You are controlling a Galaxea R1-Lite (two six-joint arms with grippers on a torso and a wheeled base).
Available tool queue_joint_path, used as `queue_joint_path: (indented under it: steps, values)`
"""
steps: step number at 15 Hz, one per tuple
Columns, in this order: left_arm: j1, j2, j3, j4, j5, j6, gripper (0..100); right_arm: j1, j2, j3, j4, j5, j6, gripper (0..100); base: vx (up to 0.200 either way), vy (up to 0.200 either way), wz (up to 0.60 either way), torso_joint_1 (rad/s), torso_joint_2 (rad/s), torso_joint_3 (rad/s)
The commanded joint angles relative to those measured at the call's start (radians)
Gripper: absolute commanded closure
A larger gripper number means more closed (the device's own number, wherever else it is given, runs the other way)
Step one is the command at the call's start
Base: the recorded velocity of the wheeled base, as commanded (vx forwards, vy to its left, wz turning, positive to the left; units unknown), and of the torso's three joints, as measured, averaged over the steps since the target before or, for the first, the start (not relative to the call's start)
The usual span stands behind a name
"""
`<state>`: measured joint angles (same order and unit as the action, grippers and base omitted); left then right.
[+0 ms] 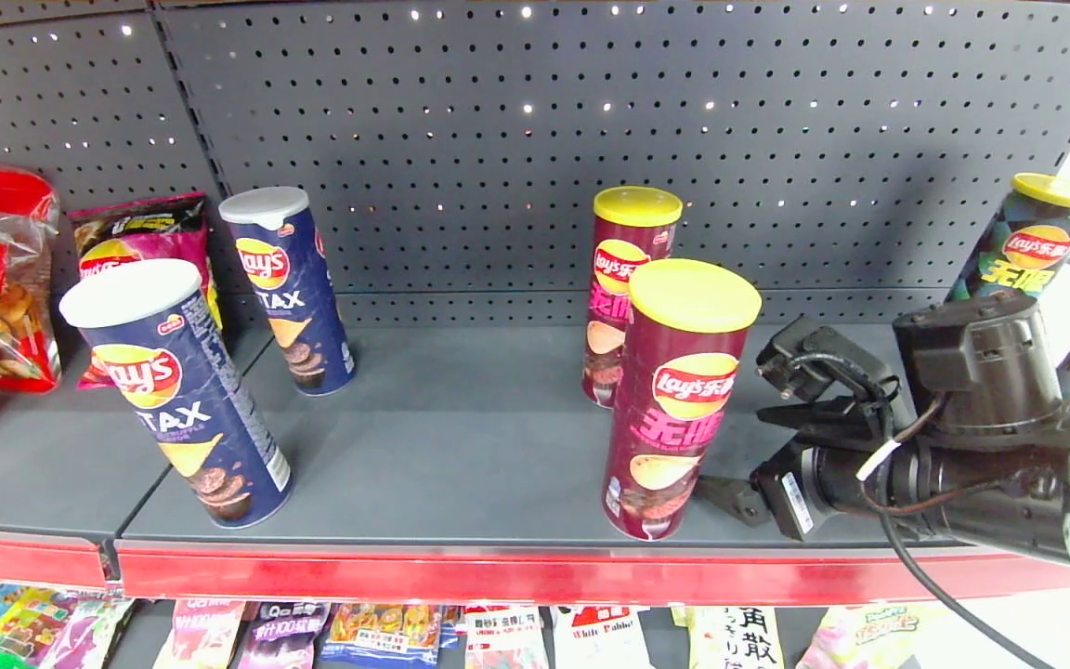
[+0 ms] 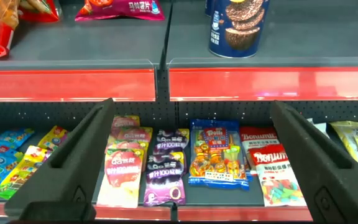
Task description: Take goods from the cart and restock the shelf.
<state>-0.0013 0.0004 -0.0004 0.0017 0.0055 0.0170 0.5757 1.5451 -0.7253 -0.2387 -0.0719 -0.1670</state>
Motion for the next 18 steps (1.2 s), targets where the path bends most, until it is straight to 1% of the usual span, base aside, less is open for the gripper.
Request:
queue_joint_path:
  steps: [1,18]
  values:
    - [0.000,0.000,0.000,0.000,0.001,0.000,0,0.004,0.012,-0.009,-0.001,0.000,0.000,0,0.000,0.000,0.00,0.000,0.00,0.000]
    - [0.000,0.000,0.000,0.000,0.001,0.000,0,0.049,0.029,-0.032,-0.002,-0.009,0.003,0,0.000,0.000,0.00,0.000,0.00,0.000]
